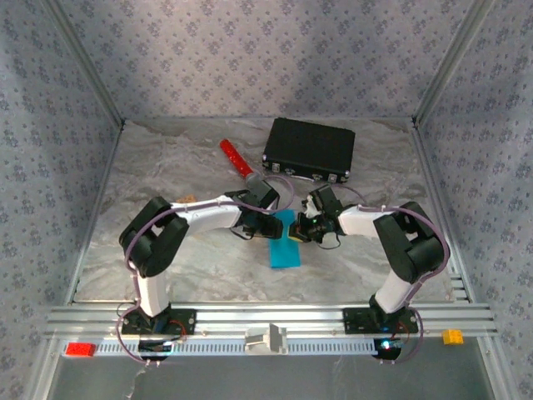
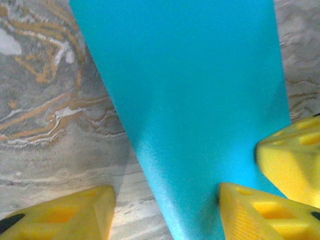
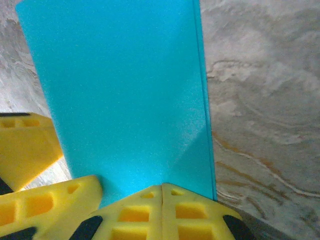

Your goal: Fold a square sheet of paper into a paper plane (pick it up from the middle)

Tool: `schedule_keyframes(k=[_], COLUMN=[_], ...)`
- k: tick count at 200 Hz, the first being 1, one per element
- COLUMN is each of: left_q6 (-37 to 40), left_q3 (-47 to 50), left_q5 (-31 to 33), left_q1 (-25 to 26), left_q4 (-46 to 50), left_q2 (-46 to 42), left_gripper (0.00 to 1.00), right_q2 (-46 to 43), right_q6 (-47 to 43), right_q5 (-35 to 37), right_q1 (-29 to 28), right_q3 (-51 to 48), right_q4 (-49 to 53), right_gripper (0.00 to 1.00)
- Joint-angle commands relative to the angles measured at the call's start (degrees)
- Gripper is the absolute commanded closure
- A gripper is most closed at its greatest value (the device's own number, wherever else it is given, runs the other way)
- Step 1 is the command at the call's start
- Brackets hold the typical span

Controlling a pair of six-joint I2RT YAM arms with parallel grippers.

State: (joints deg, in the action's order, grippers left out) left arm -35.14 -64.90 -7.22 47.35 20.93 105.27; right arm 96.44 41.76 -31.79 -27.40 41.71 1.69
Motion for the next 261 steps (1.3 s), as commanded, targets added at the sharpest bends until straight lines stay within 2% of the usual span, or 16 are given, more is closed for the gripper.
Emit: schedule_keyframes(k=[1, 33, 66, 81, 107, 193, 261], left_q6=[-3.26, -8.61, -14.08, -16.63, -19.71, -20.32, -15.05], left_q3=[0.99, 3.84, 7.57, 8.81, 9.45, 11.30, 17.48], left_q5=[-0.46, -5.88, -15.21, -18.58, -23.13, -23.65, -20.23], left_q1=[-1.05, -3.46, -5.83, -6.30, -6.47, -7.00, -8.73], left_q4=[-7.88, -15.13, -24.51, -28.67, -33.68, -34.62, -35.28], left_q2=[-5.48, -10.18, -8.70, -6.73, -3.34, 1.22, 2.16], left_gripper=[0.40, 0.41, 0.68, 0.85, 1.00, 1.00, 1.00], right_q2=[1.52, 2.16, 2.34, 2.47, 2.44, 2.48, 2.53], right_q6=[-5.28, -5.29, -4.99, -4.68, -4.26, -3.44, -2.75], right_q5=[5.45, 5.52, 5.78, 5.91, 6.09, 6.22, 6.34], right_q1=[1.35, 1.91, 1.98, 1.98, 1.94, 1.84, 1.66], right_q3=[0.35, 1.09, 0.85, 0.74, 0.69, 0.29, -0.66], right_q4=[10.99, 11.49, 11.32, 11.24, 11.07, 10.69, 9.87], right_gripper=[1.00, 1.00, 1.00, 1.00, 1.00, 1.00, 1.00])
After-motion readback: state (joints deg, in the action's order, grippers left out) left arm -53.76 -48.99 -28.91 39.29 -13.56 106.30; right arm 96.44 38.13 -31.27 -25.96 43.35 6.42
